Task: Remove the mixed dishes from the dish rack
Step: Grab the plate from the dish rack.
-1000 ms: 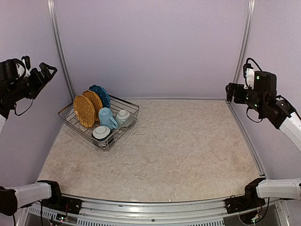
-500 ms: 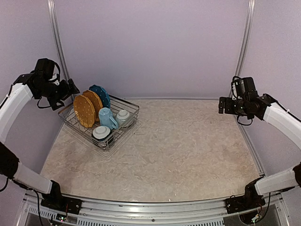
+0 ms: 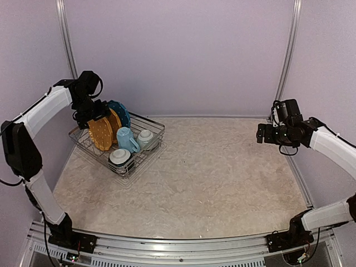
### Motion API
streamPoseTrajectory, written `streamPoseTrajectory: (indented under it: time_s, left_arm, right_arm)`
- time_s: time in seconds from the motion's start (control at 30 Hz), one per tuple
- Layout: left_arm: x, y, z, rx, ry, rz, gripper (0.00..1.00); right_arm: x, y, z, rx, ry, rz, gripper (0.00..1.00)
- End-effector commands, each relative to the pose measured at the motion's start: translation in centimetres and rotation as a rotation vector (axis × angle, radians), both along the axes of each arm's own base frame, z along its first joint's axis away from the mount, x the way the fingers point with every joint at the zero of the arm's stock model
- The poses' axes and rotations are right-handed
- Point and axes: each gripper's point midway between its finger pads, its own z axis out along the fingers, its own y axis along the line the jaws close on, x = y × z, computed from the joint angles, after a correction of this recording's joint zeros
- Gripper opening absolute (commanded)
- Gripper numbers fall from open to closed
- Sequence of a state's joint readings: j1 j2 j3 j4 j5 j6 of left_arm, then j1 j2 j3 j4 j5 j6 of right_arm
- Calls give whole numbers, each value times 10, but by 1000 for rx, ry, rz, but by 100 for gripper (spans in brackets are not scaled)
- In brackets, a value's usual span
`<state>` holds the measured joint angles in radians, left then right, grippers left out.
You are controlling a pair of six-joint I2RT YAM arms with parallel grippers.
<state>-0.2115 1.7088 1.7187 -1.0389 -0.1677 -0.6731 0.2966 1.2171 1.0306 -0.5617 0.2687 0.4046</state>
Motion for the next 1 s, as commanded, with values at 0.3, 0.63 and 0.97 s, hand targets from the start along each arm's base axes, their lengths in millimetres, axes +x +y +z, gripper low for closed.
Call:
streamPoseTrajectory:
  time_s: [0.3,0.63,0.97]
  left_arm:
    - [52,20,-41,137,72,55,83]
    - [77,27,-52,140,92,19,73]
    - [93,31,-61,171,120,23,58]
  right_arm:
    - [-17,19,25,117,-120,134,100]
    - [-15,22,22,135,-121,137,100]
    - [-16,23,19,148,-118,134,100]
